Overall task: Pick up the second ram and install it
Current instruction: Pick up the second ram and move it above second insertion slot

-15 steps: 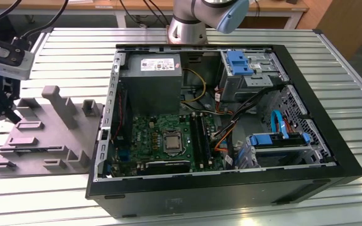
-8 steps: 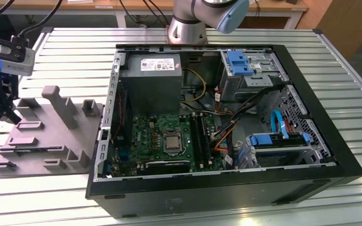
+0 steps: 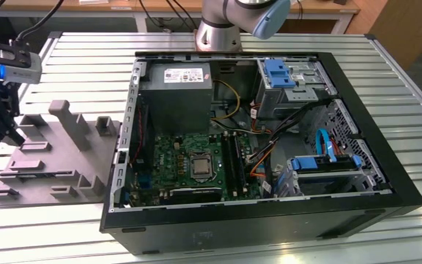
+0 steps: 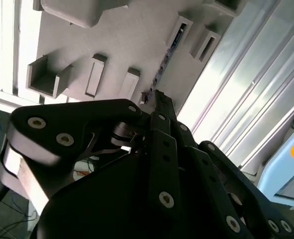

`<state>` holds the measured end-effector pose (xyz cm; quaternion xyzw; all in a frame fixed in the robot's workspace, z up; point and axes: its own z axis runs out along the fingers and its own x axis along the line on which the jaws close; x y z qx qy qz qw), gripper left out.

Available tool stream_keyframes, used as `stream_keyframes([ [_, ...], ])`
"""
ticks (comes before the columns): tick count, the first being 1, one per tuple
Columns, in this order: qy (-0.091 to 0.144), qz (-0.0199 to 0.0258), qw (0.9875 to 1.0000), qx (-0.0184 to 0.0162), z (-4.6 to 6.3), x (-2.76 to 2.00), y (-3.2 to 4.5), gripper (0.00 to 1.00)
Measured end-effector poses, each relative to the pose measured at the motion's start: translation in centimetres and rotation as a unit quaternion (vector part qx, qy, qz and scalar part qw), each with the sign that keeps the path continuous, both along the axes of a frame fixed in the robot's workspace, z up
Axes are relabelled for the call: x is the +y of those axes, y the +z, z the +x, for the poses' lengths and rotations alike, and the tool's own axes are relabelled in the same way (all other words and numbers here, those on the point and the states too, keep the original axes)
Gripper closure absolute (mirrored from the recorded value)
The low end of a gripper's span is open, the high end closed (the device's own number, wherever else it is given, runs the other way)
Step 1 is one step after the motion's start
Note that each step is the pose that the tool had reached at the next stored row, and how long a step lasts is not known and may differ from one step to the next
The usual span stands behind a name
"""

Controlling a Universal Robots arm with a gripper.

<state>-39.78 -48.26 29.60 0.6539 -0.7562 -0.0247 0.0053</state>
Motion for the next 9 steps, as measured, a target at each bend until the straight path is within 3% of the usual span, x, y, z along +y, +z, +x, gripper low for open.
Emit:
stream_keyframes([
  [4,0.036,0.0000,0.9993,0.0000,0.00,0.00,-0.11,0.89],
  [9,0.073,-0.0001,0.9973,0.0001,-0.01,0.00,-0.21,0.89],
])
